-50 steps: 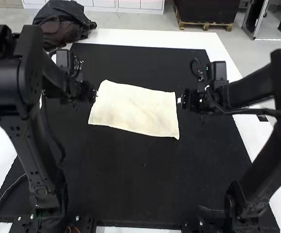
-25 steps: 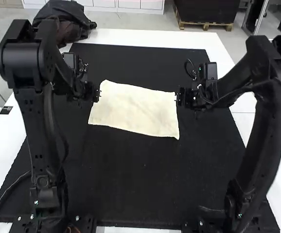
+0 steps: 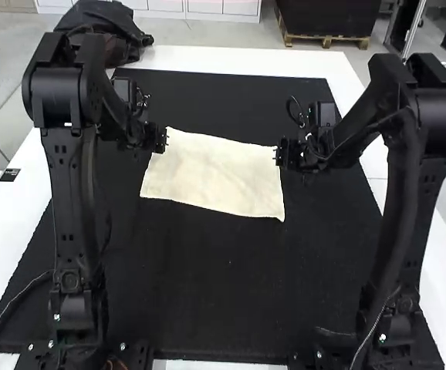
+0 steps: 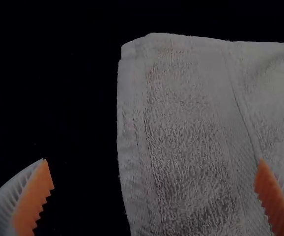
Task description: Fold the towel.
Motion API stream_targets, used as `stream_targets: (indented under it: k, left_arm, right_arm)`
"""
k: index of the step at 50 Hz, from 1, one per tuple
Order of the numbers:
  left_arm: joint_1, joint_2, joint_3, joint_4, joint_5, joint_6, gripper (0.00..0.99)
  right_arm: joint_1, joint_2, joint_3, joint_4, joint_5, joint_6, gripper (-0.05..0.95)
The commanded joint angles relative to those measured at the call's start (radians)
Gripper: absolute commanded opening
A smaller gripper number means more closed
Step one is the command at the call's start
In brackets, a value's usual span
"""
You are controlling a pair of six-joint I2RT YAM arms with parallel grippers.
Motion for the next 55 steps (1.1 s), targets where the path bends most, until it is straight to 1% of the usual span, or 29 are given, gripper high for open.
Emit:
stream_targets:
  k: [1, 14, 17, 29, 43, 55]
  left_arm:
    - [-0.007, 0.024, 0.048, 0.003, 0.004, 0.02, 0.956]
    - [-0.007, 0.079, 0.115, -0.031, 0.002, 0.028, 0.951]
    - [-0.007, 0.089, 0.123, -0.034, 0.001, 0.038, 0.951]
    - [-0.001, 0.115, 0.158, -0.037, 0.001, 0.042, 0.952]
    - [0.002, 0.149, 0.215, -0.064, 0.001, 0.043, 0.952]
    - [0.005, 0.167, 0.227, -0.089, -0.002, 0.048, 0.951]
  right_arm:
    - [0.01, 0.032, 0.062, 0.012, -0.005, 0.011, 0.9]
    - [0.011, 0.106, 0.126, 0.012, -0.007, 0.017, 0.9]
    - [0.011, 0.118, 0.134, 0.012, -0.008, 0.02, 0.91]
    - [0.015, 0.175, 0.183, 0.016, -0.018, 0.031, 0.91]
    - [0.021, 0.222, 0.24, 0.014, -0.018, 0.036, 0.91]
    - [0.021, 0.242, 0.255, 0.012, -0.018, 0.036, 0.91]
